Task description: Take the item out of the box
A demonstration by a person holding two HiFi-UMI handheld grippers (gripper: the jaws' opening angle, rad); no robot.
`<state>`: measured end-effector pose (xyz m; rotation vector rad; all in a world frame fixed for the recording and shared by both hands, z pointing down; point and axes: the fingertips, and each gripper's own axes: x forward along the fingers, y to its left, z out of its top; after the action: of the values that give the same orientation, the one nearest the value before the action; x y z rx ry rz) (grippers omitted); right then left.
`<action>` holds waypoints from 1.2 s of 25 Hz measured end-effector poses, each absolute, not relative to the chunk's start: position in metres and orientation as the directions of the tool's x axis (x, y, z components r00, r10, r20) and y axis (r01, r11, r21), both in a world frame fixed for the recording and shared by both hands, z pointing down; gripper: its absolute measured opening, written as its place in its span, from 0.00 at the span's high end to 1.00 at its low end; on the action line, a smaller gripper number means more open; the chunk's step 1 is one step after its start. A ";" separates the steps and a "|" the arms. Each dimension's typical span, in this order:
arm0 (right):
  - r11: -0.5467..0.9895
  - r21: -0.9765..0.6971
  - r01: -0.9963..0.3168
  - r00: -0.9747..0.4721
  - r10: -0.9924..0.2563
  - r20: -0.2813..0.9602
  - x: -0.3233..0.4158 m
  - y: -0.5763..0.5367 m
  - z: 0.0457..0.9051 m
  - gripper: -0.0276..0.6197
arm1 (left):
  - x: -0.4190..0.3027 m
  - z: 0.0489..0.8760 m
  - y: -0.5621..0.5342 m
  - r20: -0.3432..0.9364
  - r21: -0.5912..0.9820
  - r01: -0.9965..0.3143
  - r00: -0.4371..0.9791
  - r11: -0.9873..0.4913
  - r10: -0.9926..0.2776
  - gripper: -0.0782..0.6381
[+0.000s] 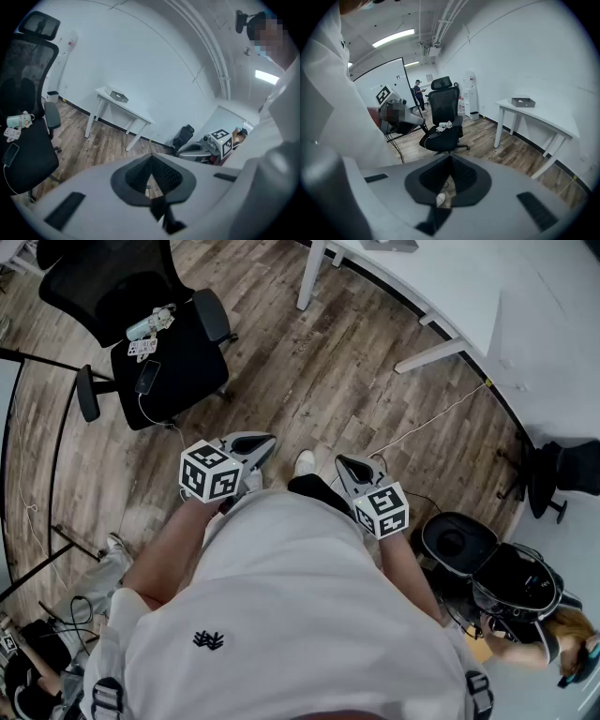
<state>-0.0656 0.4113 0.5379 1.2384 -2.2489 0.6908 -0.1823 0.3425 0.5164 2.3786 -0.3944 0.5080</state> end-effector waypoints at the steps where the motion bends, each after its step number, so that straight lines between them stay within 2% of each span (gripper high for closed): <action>1: 0.464 -0.198 -0.863 -0.477 -0.623 0.619 -0.055 0.410 0.536 0.95 | -0.172 0.513 0.342 0.456 0.543 -0.411 0.877 -0.732 -0.153 0.88; 13: 0.440 -0.219 -0.871 -0.478 -0.651 0.590 0.045 0.389 0.537 0.95 | -0.065 0.496 0.319 0.524 0.405 -0.405 0.838 -0.820 -0.155 0.88; 21: 0.430 -0.269 -0.862 -0.502 -0.643 0.579 0.077 0.376 0.553 0.94 | -0.042 0.495 0.297 0.535 0.405 -0.448 0.823 -0.797 -0.191 0.88; 30: 0.392 -0.267 -0.880 -0.472 -0.666 0.578 0.087 0.299 0.559 0.94 | -0.025 0.506 0.223 0.493 0.415 -0.410 0.852 -0.812 -0.179 0.88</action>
<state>0.0875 0.2993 0.5590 1.3364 -2.2774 0.7798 -0.0250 0.2234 0.5063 2.5051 -0.4305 0.5984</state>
